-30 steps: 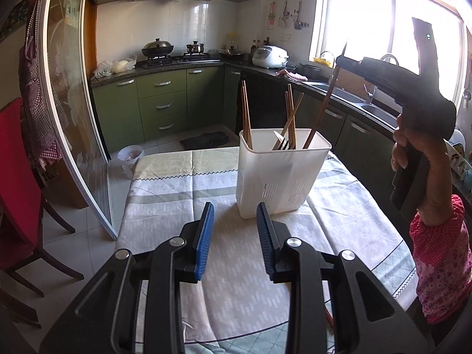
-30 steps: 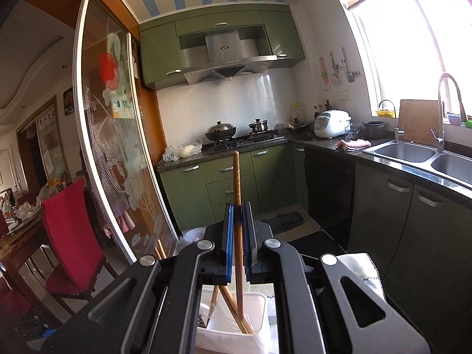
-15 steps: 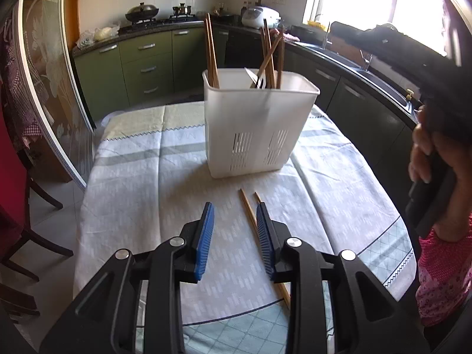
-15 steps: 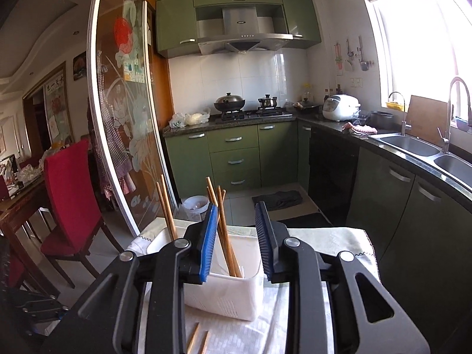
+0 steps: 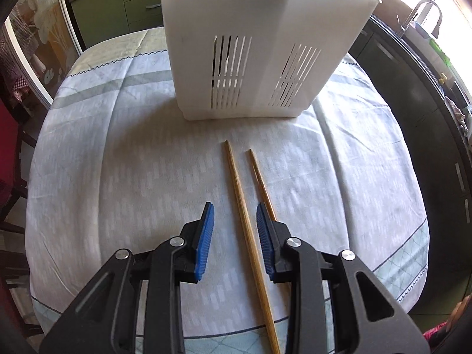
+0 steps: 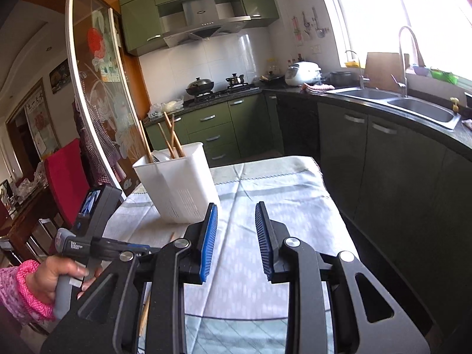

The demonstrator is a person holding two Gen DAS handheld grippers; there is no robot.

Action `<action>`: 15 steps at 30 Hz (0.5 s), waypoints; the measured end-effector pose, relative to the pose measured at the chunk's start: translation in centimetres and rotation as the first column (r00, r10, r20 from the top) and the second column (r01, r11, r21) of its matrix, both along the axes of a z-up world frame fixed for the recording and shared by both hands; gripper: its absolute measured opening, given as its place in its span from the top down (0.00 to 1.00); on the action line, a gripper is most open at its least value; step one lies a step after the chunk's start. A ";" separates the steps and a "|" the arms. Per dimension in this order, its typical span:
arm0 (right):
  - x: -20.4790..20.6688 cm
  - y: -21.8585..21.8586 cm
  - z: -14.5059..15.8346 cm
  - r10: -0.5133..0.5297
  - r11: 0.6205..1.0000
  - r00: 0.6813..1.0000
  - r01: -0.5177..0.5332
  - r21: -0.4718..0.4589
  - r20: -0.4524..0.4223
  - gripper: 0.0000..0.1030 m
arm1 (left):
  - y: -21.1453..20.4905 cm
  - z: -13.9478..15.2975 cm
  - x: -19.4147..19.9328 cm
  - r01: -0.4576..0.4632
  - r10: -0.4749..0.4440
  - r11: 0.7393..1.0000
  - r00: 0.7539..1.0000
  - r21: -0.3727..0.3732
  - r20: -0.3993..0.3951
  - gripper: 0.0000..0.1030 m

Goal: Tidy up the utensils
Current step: 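Lower the left tool onto a wooden chopstick and close on it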

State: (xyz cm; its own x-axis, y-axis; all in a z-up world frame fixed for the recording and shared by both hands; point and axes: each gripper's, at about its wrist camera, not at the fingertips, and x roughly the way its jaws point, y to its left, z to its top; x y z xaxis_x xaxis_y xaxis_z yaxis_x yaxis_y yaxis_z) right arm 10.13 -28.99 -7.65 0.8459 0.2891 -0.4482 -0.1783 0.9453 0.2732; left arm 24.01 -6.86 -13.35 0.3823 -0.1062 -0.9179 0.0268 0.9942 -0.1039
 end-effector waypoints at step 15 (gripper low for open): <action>-2.4 -5.7 0.9 -0.044 0.992 0.999 0.042 0.119 0.020 0.74 | -1.9 -1.8 1.9 -0.054 0.058 0.995 0.997 0.085 -0.043 0.82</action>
State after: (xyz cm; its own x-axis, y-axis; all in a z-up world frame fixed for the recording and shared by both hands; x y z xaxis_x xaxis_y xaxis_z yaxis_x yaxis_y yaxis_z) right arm 7.74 -34.66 -6.71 0.8682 0.3021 -0.3936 -0.1456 0.9135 0.3799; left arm 25.96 -8.77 -15.13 0.3429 -0.0082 -0.9394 -0.0324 0.9993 -0.0206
